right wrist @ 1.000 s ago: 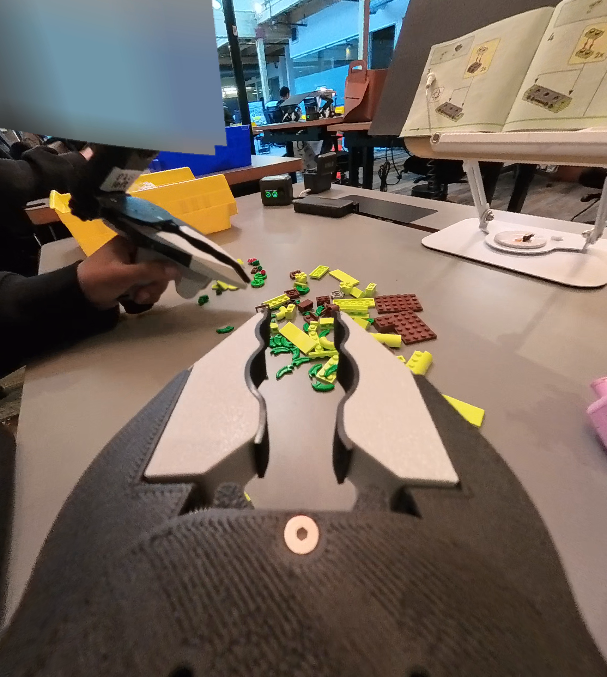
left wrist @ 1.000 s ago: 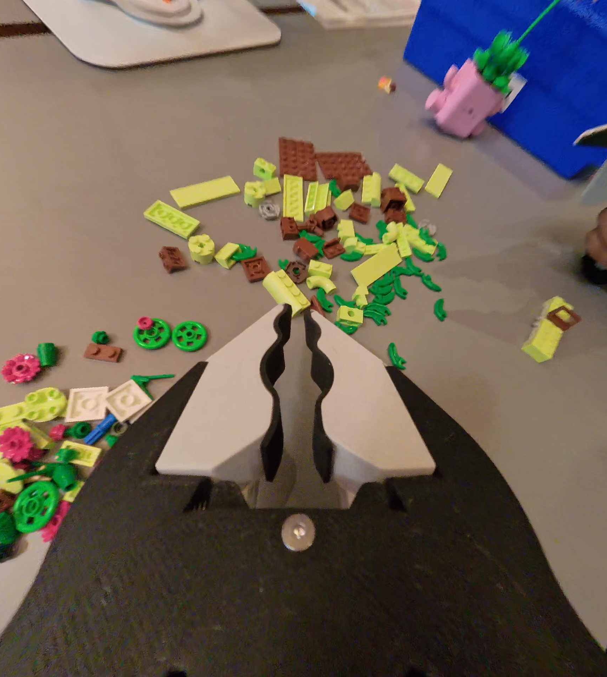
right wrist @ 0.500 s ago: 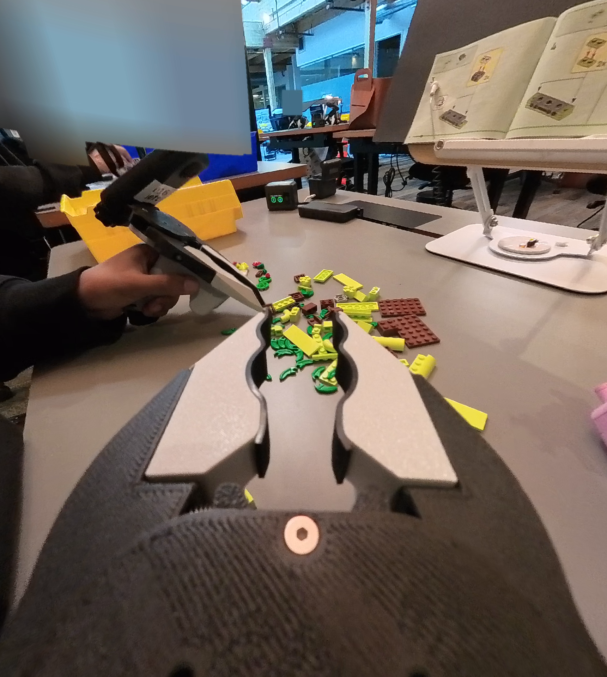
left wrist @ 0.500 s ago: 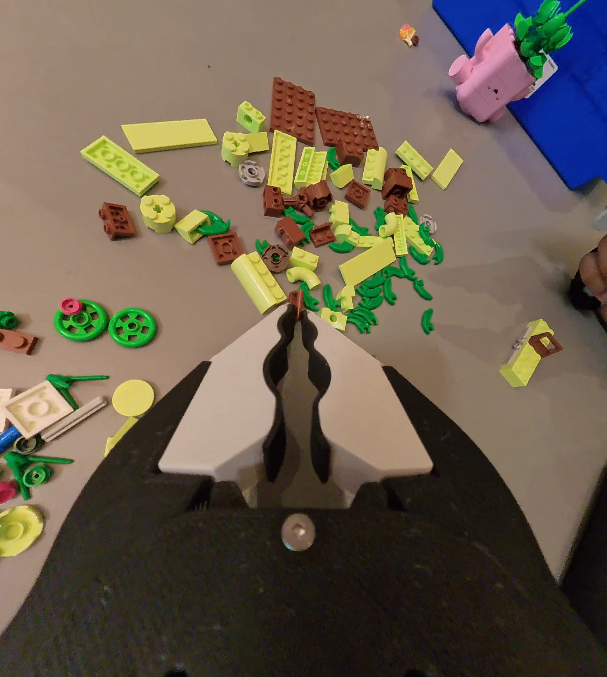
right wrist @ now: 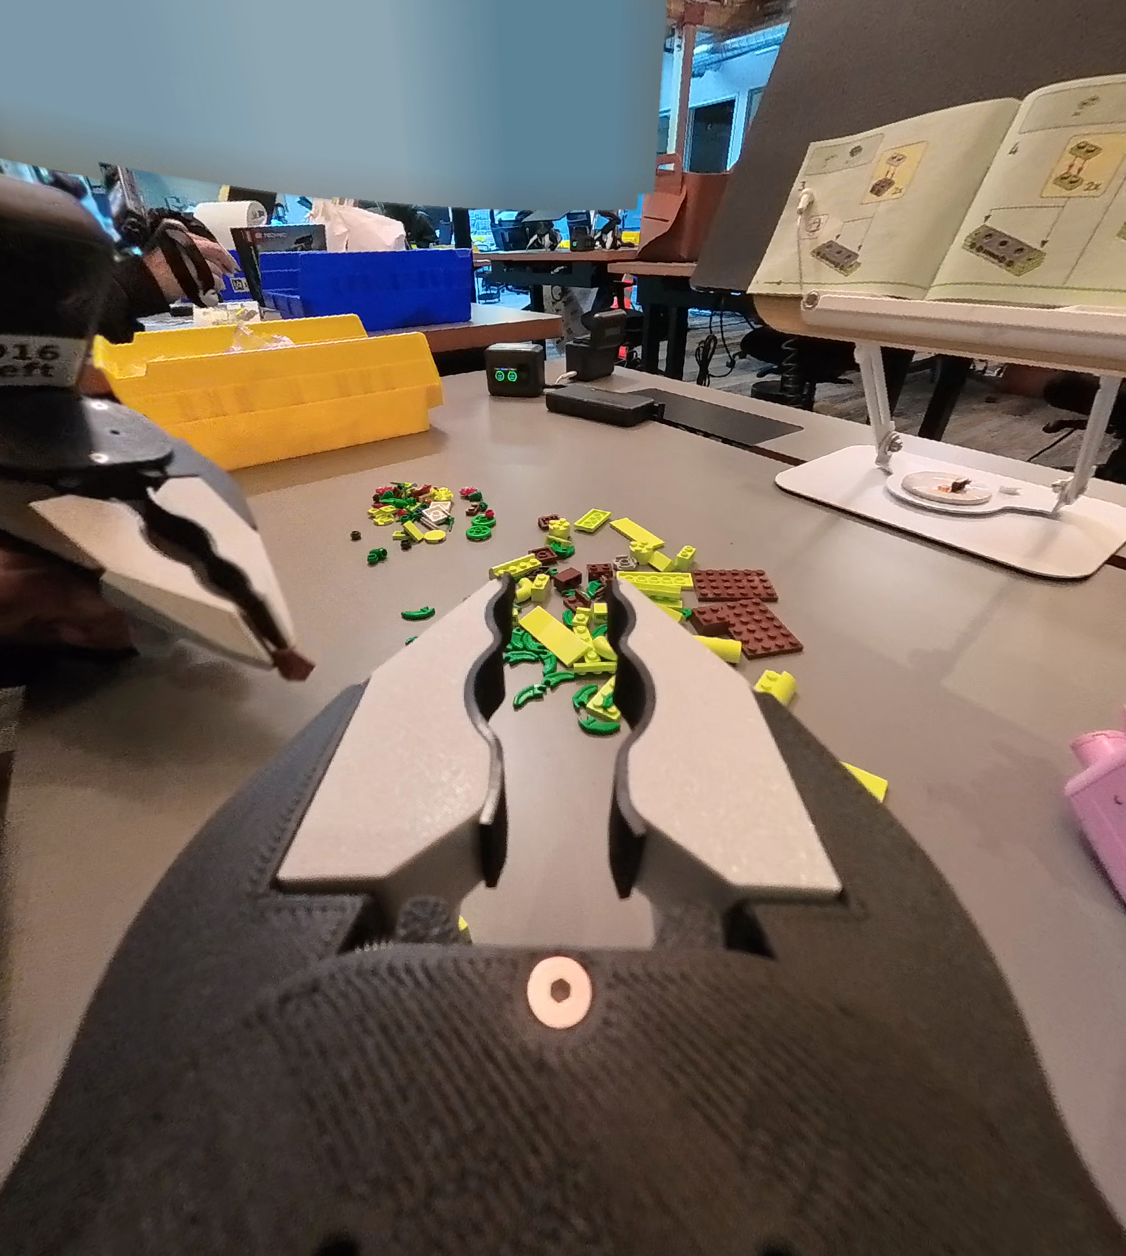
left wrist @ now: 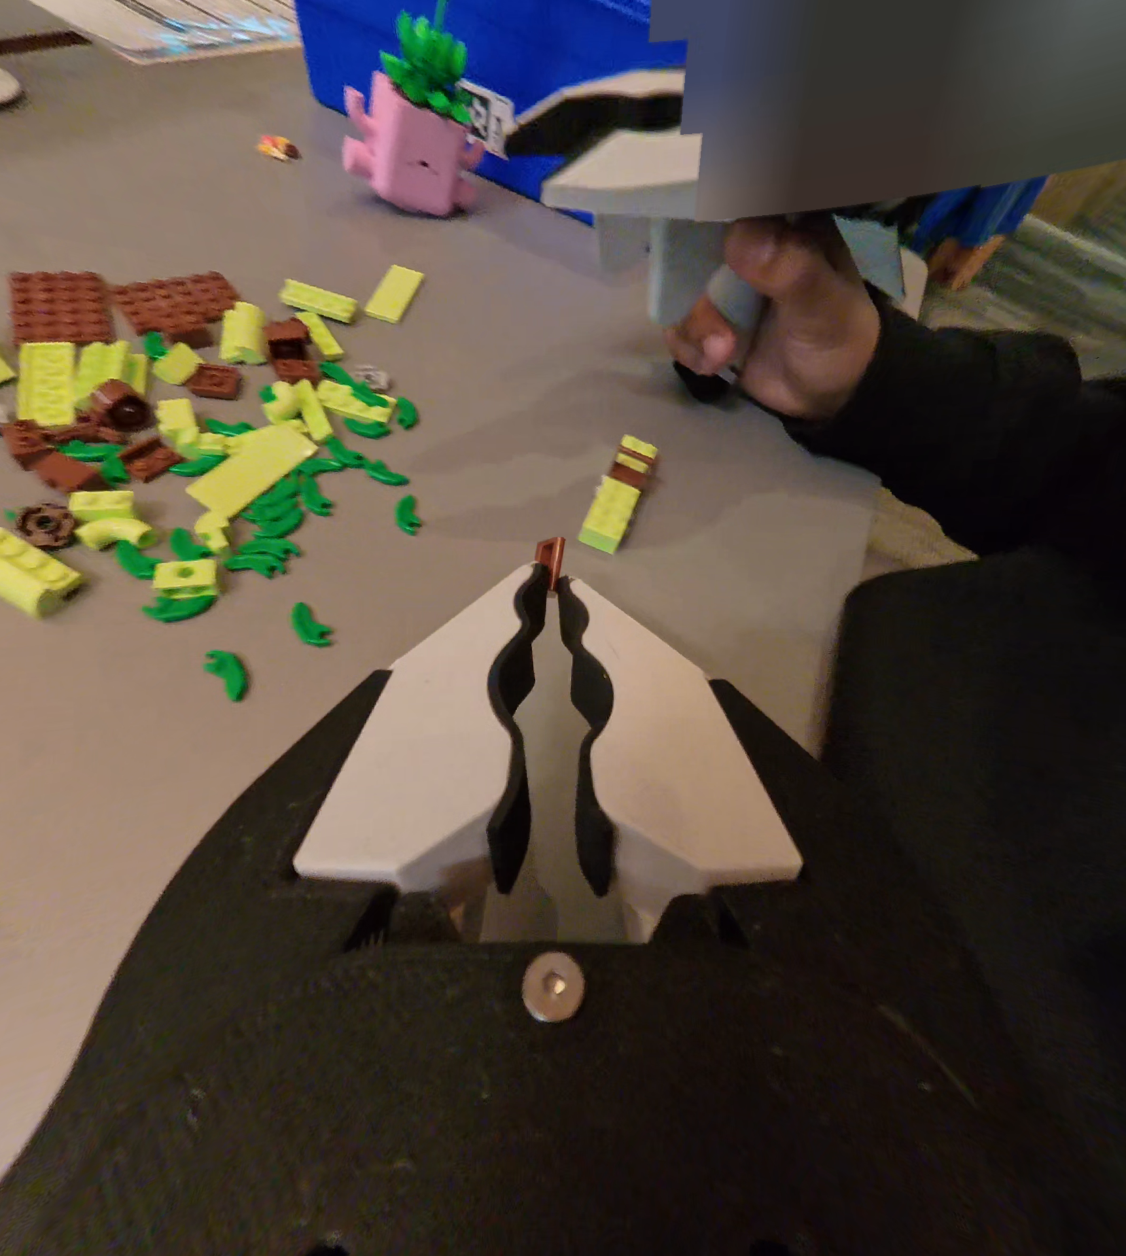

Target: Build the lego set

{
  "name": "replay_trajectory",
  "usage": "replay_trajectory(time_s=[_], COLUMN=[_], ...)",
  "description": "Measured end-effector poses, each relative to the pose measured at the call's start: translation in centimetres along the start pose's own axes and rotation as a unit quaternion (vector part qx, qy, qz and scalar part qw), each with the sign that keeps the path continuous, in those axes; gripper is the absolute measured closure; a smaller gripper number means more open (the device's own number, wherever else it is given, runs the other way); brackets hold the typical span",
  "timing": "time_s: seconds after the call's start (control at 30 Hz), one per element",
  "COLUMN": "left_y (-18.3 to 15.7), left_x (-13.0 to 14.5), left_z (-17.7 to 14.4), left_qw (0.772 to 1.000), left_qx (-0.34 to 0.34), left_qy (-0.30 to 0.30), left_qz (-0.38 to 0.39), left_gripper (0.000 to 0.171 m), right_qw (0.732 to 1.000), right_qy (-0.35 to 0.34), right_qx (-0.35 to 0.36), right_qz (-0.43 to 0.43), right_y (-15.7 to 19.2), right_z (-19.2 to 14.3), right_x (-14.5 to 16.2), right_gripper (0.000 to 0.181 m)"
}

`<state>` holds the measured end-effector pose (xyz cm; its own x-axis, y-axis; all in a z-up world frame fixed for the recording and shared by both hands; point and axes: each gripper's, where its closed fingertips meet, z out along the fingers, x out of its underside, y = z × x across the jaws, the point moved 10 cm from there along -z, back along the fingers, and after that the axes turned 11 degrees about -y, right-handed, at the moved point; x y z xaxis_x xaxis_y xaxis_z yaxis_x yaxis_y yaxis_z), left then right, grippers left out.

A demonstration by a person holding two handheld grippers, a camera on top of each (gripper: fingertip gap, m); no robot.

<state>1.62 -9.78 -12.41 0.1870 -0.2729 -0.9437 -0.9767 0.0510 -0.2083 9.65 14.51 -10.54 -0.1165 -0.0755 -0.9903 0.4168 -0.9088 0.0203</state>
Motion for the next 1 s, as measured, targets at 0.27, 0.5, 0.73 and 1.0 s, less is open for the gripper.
replay_trajectory(time_s=[0.27,0.5,0.73,1.0], left_y=[-0.4,0.7,1.3,-0.3], left_x=[0.7,1.1,1.6,1.2], left_z=[1.1,1.9,2.0,1.9], left_qw=[0.996,0.992,0.981,0.982], left_qx=[0.010,-0.026,-0.004,0.043], left_qy=[0.082,0.116,0.110,0.106], left_qz=[0.037,-0.031,-0.161,-0.148], left_gripper=[0.171,0.171,0.153,0.147], right_qw=[1.000,0.999,0.998,0.998], right_qy=[-0.008,-0.029,-0.040,-0.051], right_qx=[-0.004,0.000,-0.003,-0.005], right_qz=[-0.012,-0.033,-0.041,-0.044], right_y=[0.3,0.7,1.0,1.2], right_z=[-0.2,-0.6,-0.8,-1.2], right_x=[-0.1,-0.2,-0.3,-0.4], right_gripper=[0.159,0.162,0.163,0.163])
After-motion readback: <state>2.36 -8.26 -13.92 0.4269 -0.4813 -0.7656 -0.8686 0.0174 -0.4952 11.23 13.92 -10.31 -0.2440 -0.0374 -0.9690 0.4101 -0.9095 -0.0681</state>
